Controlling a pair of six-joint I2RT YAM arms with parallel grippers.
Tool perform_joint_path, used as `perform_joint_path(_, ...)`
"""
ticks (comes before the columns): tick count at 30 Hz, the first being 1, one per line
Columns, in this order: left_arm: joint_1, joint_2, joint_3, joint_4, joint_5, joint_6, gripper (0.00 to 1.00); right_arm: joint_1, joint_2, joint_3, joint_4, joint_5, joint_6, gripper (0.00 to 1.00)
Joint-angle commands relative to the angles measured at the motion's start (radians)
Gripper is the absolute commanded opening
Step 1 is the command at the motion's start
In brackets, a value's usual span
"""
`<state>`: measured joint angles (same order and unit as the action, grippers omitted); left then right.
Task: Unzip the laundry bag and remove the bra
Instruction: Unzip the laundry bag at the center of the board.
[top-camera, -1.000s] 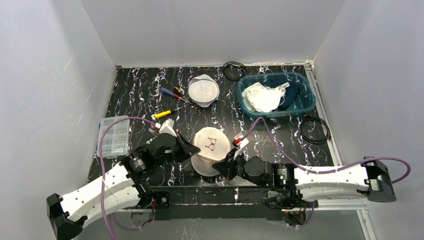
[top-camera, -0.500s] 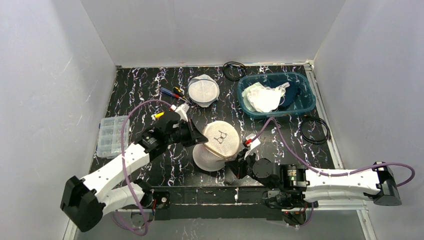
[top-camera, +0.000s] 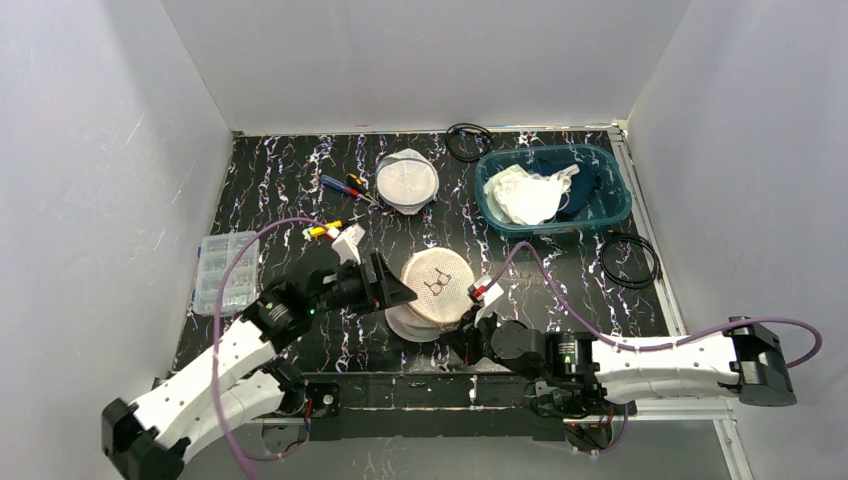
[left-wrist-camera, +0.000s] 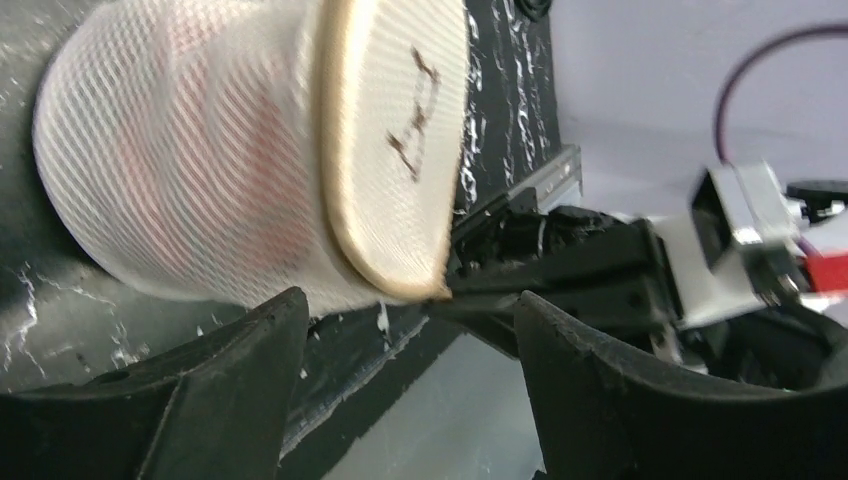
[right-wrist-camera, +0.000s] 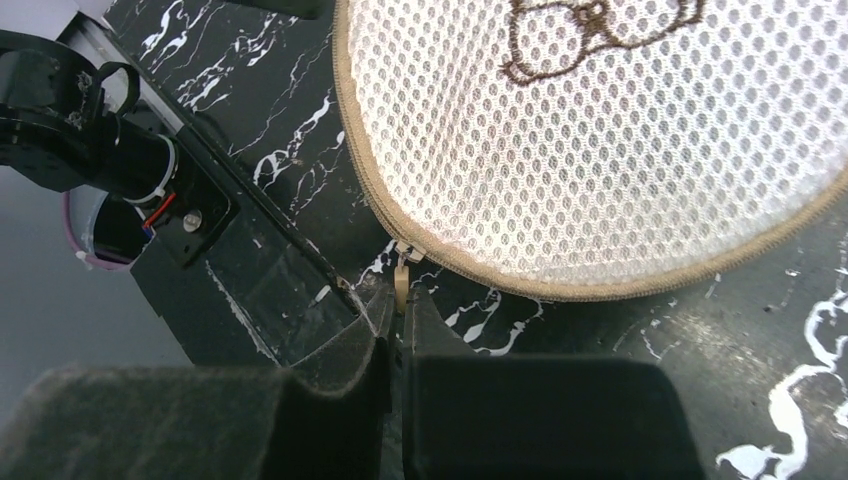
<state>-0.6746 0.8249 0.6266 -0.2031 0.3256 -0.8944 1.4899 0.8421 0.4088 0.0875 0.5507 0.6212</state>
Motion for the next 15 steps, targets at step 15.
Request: perform_joint_path(15, -0.295, -0.123, -0.015, -0.159, -0.420, -0.300, 0.71, 0.007, 0.189, 0.102, 0.246, -0.078, -0.026, 0.01)
